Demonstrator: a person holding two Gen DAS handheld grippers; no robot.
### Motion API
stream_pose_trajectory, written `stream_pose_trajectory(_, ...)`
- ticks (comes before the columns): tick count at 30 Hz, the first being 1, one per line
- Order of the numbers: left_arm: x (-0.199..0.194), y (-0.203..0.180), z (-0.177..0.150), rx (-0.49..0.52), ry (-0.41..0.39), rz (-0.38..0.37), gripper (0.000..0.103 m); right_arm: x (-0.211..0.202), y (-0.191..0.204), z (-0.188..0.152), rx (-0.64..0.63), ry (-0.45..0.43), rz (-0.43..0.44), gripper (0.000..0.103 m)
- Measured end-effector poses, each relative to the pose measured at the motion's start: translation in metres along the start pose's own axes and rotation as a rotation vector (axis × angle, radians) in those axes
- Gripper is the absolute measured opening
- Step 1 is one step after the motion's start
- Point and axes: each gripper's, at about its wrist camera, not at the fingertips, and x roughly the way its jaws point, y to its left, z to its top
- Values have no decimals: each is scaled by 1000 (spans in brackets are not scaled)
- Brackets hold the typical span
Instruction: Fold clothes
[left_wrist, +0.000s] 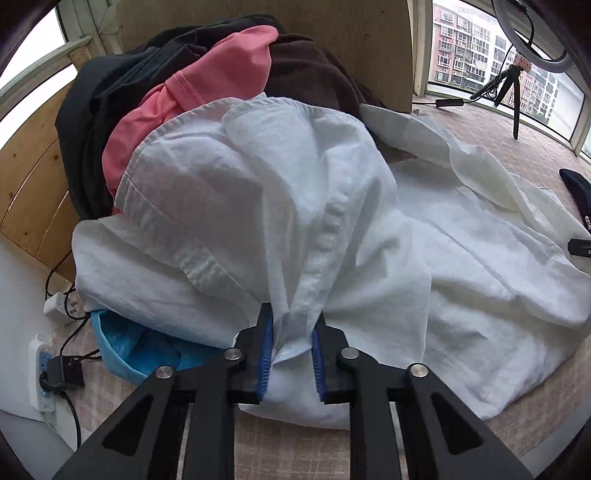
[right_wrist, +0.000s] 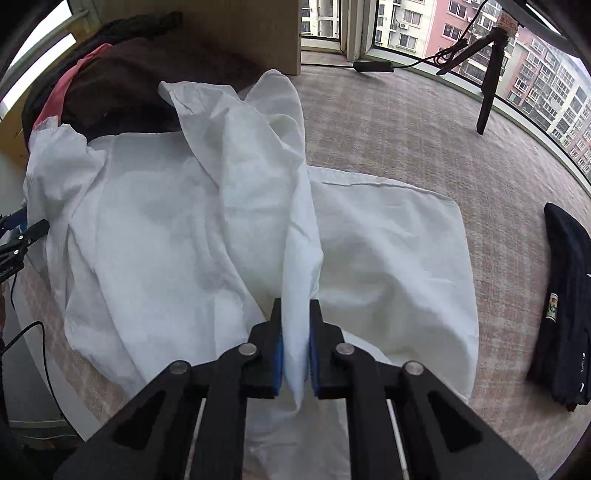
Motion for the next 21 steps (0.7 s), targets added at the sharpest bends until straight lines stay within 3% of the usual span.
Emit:
stream_pose_trajectory(4, -47, 8, -2, -92, -81, -21, 5, -70, -42, -1, 111, -183, 92, 3)
stream_pose_trajectory(12, -225, 25, 23, -150, -425, -24, 4, -265, -116, -28, 188, -577, 96, 3)
stream_pose_trajectory(17, -320, 21, 49, -106, -609, -9, 4, -376, -100, -38, 60, -785, 56, 3)
stream_pose_trajectory(21, -359, 11, 70, -51, -681, 48, 4, -441, -89, -32, -37, -922, 56, 3)
